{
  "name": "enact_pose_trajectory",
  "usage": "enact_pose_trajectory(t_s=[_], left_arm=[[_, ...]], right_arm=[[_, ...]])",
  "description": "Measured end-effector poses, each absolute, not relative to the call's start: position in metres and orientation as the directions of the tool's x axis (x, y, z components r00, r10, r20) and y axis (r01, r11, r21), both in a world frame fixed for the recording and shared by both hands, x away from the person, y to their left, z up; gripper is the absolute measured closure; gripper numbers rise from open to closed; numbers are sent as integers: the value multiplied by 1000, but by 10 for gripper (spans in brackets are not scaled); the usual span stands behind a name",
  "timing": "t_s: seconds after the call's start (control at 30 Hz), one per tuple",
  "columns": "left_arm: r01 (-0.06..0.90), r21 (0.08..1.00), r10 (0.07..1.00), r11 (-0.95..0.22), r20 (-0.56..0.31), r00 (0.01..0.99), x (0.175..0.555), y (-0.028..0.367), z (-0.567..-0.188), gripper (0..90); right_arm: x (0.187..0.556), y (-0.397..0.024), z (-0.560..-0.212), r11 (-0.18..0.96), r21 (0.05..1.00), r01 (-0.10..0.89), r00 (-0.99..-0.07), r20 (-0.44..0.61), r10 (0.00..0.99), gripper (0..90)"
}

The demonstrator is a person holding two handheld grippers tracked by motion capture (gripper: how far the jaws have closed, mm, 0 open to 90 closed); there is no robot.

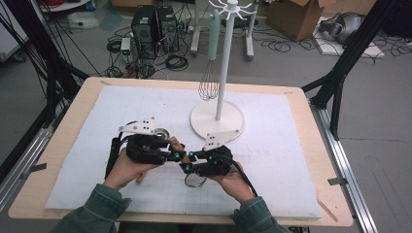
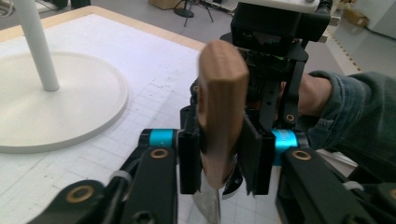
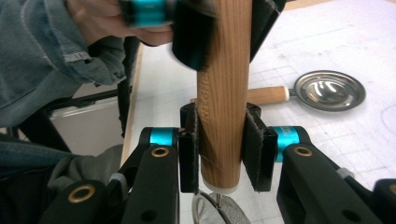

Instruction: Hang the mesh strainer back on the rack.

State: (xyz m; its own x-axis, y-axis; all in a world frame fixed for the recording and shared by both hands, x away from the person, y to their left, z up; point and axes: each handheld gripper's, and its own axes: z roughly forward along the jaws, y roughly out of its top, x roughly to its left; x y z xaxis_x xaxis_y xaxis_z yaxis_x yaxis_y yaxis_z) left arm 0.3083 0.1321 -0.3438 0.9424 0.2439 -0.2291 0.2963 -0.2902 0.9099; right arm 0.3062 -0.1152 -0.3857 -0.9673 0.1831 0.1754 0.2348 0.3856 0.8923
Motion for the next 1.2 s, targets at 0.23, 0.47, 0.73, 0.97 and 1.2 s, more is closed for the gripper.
enact_pose_trajectory(t_s=[0.23, 0.47, 0.73, 0.97, 1.2], left_arm=[[290, 912, 292, -290, -204, 934, 304, 149, -339, 551], [274, 910, 360, -312, -154, 920, 296, 165, -342, 475], [271, 908, 411, -318, -126, 903, 291, 180, -350, 367], [280, 912, 450, -300, -123, 884, 287, 198, -356, 314], [291, 913, 490, -285, -122, 863, 283, 211, -361, 271]], right_arm=[[308, -124, -383, 372, 890, 263, -955, 185, 233, 705], [314, -146, -378, 340, 896, 286, -935, 184, 303, 705], [323, -166, -362, 291, 906, 308, -909, 189, 371, 705], [334, -180, -339, 256, 918, 303, -899, 186, 397, 705], [345, -188, -315, 242, 926, 289, -890, 167, 425, 705]])
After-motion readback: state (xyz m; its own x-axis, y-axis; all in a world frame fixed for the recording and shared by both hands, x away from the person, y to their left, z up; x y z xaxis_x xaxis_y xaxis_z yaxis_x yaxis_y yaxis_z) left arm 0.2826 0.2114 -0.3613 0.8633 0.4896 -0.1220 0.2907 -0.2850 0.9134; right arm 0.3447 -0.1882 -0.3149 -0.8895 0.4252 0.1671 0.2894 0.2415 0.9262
